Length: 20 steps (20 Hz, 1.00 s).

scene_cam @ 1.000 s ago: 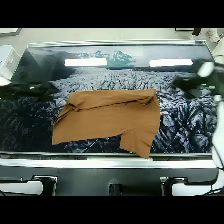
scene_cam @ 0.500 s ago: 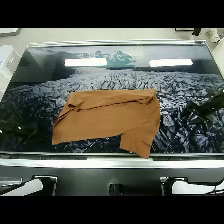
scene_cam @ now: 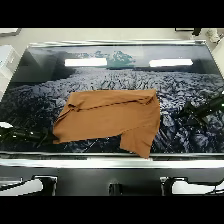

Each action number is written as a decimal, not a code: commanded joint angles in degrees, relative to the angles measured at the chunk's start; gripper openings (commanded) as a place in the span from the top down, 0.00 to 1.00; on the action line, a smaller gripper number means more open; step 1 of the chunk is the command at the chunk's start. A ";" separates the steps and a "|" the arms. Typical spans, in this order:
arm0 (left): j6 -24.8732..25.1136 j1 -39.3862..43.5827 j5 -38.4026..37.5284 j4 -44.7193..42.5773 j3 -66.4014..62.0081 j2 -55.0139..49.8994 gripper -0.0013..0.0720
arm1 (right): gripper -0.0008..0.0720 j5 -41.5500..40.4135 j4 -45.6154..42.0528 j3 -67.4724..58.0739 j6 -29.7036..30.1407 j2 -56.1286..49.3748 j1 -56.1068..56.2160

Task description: Fold the clothes and pants, and hang the long-sleeved shirts on hangers.

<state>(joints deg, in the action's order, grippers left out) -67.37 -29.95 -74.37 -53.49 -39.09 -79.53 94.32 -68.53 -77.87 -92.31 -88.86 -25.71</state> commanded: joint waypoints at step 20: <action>-0.11 1.84 0.26 0.70 0.15 4.68 0.95 | 0.46 -13.18 9.51 10.80 7.08 -7.85 15.69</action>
<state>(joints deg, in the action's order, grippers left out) -67.16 -28.14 -74.00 -52.86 -38.85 -75.13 82.50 -59.24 -67.26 -85.49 -96.36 -13.54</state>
